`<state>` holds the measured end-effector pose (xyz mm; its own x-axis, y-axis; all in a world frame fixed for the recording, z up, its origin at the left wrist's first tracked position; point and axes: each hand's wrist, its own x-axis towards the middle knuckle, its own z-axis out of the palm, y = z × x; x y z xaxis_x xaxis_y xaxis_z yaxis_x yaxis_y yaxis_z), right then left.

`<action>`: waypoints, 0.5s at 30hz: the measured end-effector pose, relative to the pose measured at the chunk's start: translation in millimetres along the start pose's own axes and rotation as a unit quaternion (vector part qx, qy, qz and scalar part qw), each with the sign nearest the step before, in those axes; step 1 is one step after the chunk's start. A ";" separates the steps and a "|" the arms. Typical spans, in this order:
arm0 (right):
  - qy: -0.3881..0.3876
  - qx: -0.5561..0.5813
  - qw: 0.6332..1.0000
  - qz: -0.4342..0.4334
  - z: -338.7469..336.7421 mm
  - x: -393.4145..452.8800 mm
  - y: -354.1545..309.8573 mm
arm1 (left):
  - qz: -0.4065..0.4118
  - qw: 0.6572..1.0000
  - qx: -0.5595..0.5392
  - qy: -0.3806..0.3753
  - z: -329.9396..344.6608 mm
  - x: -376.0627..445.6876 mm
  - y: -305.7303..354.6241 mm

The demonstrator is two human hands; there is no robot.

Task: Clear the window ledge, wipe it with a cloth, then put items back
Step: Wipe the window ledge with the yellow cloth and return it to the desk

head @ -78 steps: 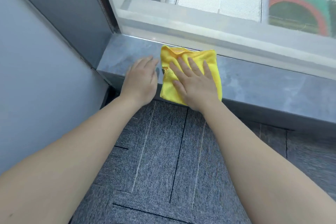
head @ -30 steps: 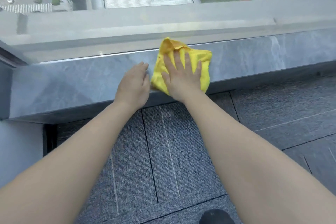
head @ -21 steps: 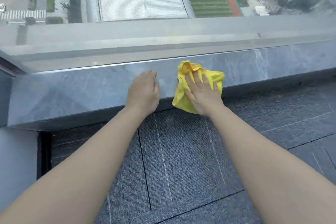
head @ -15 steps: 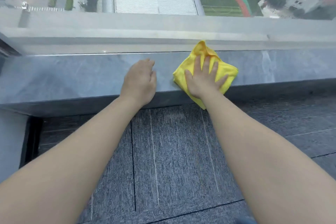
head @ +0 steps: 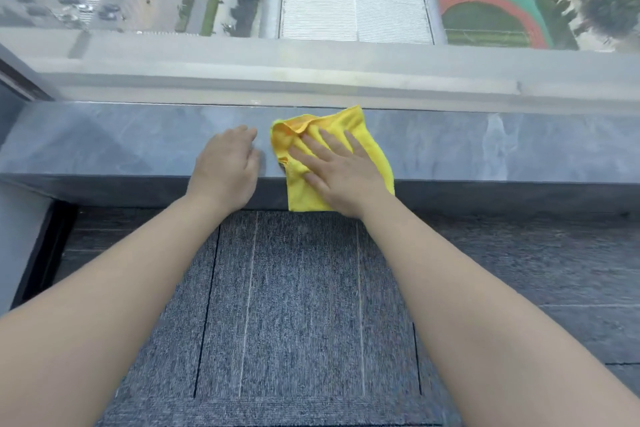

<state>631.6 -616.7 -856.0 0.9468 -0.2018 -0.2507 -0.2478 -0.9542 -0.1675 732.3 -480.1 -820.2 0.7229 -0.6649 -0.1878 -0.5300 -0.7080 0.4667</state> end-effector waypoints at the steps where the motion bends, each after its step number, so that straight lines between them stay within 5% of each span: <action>1: -0.001 0.001 1.000 -0.004 -0.1 -8.0 10.5 | 0.002 1.000 0.006 0.000 4.1 0.7 8.3; 9: 0.011 0.044 0.980 0.192 1.2 -77.4 112.8 | 0.031 0.998 0.048 -0.011 54.3 3.8 85.0; 15: 0.023 0.104 0.936 0.335 -3.5 -56.7 116.1 | 0.029 0.997 0.064 -0.002 74.9 9.8 106.4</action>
<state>549.9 -716.8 -857.8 0.5718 -0.7531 -0.3253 -0.8189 -0.5478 -0.1714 649.8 -579.8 -837.1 0.6872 -0.7068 -0.1679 -0.6239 -0.6926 0.3621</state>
